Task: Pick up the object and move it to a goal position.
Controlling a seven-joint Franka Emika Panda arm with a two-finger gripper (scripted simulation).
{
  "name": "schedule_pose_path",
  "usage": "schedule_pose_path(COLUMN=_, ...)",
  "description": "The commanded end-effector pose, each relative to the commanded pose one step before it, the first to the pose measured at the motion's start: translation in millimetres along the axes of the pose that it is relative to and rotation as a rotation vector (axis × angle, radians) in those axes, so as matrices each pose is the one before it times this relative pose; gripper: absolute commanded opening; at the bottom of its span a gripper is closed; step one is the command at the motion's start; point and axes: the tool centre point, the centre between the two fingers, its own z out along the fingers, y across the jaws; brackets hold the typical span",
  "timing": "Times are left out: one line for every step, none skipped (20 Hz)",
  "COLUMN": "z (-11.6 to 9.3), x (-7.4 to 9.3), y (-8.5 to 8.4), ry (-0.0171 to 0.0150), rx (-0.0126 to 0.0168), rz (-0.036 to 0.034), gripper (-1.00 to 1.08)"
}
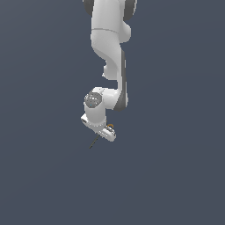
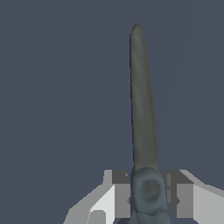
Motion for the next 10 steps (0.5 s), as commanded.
schedule_pose_path(z=-0.22, x=0.03, y=0.08, ry=0.00019, rx=0.00005, rz=0.00045, gripper=-1.0)
schedule_pose_path(z=-0.66, x=-0.32, y=-0.09, ry=0.0, rx=0.0, rz=0.0, gripper=-1.0)
schedule_pose_path(z=-1.09, x=-0.53, y=-0.15, ry=0.0, rx=0.0, rz=0.0, gripper=-1.0)
schedule_pose_path(z=-1.53, x=-0.74, y=-0.21, ry=0.0, rx=0.0, rz=0.0, gripper=-1.0)
schedule_pose_path(z=-1.97, x=-0.96, y=-0.28, ry=0.0, rx=0.0, rz=0.0, gripper=-1.0)
schedule_pose_path(z=-2.42, x=-1.17, y=-0.34, ry=0.0, rx=0.0, rz=0.0, gripper=-1.0)
schedule_pose_path(z=-2.86, x=-1.38, y=-0.4, ry=0.0, rx=0.0, rz=0.0, gripper=-1.0)
schedule_pose_path(z=-3.31, x=-1.6, y=-0.47, ry=0.0, rx=0.0, rz=0.0, gripper=-1.0)
schedule_pose_path(z=-3.71, x=-1.81, y=-0.53, ry=-0.0003, rx=0.00039, rz=-0.00001, gripper=-1.0)
schedule_pose_path(z=-4.21, x=-2.03, y=-0.59, ry=0.0, rx=0.0, rz=0.0, gripper=-1.0)
